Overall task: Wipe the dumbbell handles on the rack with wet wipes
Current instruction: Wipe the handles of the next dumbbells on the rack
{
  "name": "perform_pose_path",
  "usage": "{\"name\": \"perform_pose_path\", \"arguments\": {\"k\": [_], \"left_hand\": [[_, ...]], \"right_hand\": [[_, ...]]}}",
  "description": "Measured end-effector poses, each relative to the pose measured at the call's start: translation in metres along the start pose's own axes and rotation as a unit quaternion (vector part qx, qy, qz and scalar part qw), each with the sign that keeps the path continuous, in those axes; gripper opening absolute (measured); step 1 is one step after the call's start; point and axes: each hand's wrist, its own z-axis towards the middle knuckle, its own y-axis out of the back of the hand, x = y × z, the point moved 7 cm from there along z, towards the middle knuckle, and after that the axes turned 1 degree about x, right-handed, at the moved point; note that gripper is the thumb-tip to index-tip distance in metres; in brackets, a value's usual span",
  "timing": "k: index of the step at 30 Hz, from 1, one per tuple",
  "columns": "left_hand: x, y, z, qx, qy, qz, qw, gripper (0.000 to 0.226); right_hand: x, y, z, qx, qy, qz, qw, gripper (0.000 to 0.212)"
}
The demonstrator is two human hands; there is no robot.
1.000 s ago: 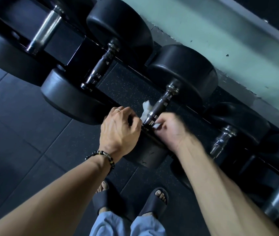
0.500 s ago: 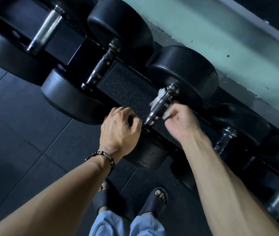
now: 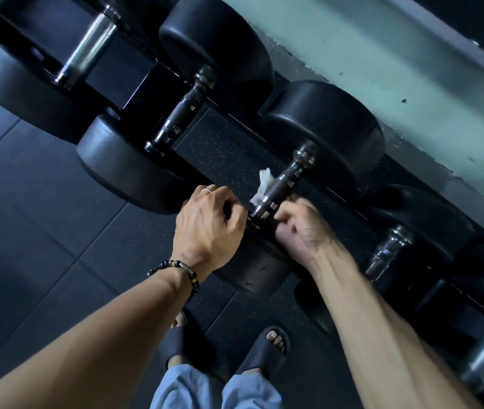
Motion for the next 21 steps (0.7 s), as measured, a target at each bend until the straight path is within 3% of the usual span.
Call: {"name": "perform_pose_path", "arguments": {"k": [2, 4, 7, 9, 11, 13, 17, 20, 21], "left_hand": [[0.001, 0.001, -0.001, -0.002, 0.002, 0.001, 1.000, 0.043], [0.001, 0.000, 0.000, -0.001, 0.002, 0.004, 1.000, 0.042], [0.002, -0.001, 0.000, 0.001, 0.004, 0.007, 1.000, 0.040], [0.001, 0.000, 0.001, -0.001, 0.004, 0.006, 1.000, 0.037], [0.000, 0.000, 0.000, -0.003, 0.004, 0.006, 1.000, 0.036], [0.001, 0.001, -0.001, -0.005, 0.004, 0.004, 1.000, 0.037], [0.001, 0.000, 0.000, 0.001, 0.003, 0.000, 1.000, 0.041], [0.001, 0.000, 0.000, 0.004, 0.006, 0.001, 1.000, 0.040], [0.001, 0.000, 0.000, 0.004, 0.008, 0.001, 1.000, 0.039]], "right_hand": [[0.003, 0.000, 0.000, 0.029, -0.006, 0.037, 0.999, 0.054], [0.026, -0.004, 0.001, 0.053, 0.044, 0.078, 0.995, 0.034], [0.044, -0.005, 0.008, -0.004, 0.095, 0.087, 0.992, 0.037], [0.026, -0.008, 0.001, -0.015, 0.056, 0.006, 0.998, 0.043], [0.009, -0.013, -0.011, 0.024, 0.002, -0.039, 0.999, 0.026], [0.017, -0.014, -0.013, 0.050, 0.004, -0.009, 0.999, 0.011], [0.043, -0.006, 0.014, -0.036, 0.088, 0.087, 0.992, 0.017], [0.010, -0.011, -0.001, -0.020, 0.004, -0.052, 0.998, 0.047], [0.002, -0.014, -0.011, 0.013, -0.029, -0.095, 0.995, 0.044]]}}
